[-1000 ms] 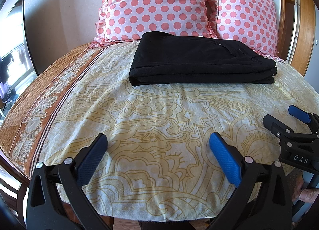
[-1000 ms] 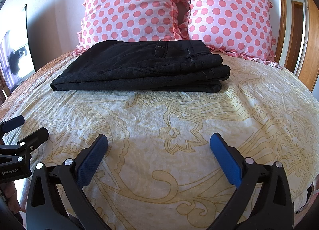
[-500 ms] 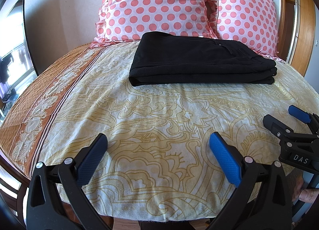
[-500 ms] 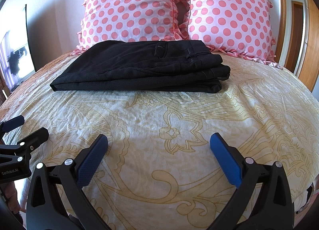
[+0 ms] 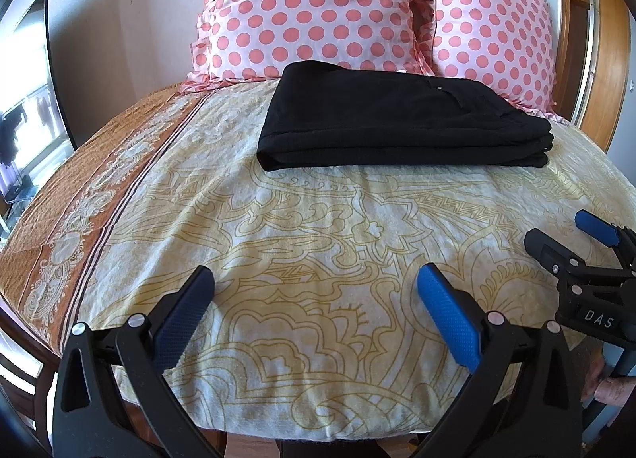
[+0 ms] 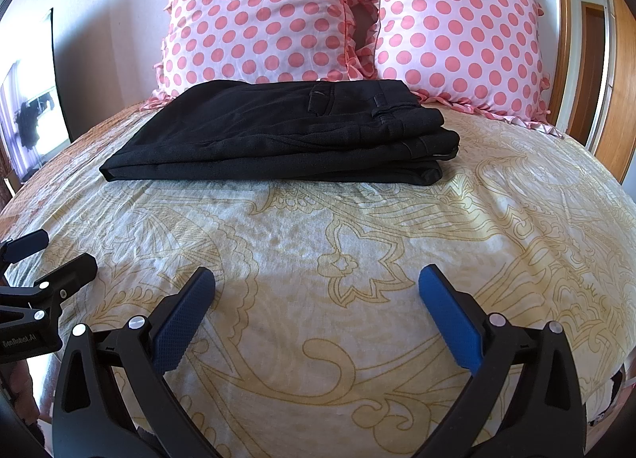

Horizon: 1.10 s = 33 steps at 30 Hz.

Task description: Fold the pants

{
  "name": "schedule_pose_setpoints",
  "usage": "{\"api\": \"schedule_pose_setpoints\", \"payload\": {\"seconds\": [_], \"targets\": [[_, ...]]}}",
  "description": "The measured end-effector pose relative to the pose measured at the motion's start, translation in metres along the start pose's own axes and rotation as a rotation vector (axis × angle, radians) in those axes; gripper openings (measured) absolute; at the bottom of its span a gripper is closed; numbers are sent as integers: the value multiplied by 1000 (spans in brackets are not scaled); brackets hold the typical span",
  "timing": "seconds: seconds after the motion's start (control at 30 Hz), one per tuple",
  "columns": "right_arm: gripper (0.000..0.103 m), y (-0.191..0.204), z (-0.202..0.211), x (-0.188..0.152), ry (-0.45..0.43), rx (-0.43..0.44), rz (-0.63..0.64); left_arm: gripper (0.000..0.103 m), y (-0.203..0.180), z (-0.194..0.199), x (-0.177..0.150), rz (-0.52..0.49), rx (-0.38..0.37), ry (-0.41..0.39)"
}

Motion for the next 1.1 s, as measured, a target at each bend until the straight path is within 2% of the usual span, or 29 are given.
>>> {"api": "schedule_pose_setpoints", "payload": {"seconds": [1.1], "targets": [[102,1,0,0,-1,-3,-2,101,-1,-3,2,-3,-6,27]]}}
Point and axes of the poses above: each gripper's, at about its wrist camera, not at the fingertips, and z roughly against the way its jaws point, y to its left, x to its top, the point moved 7 cm from there along -z, roughly the way its jaws point, and after that the axes turned 2 degrees about -z, right-handed, at the moved point
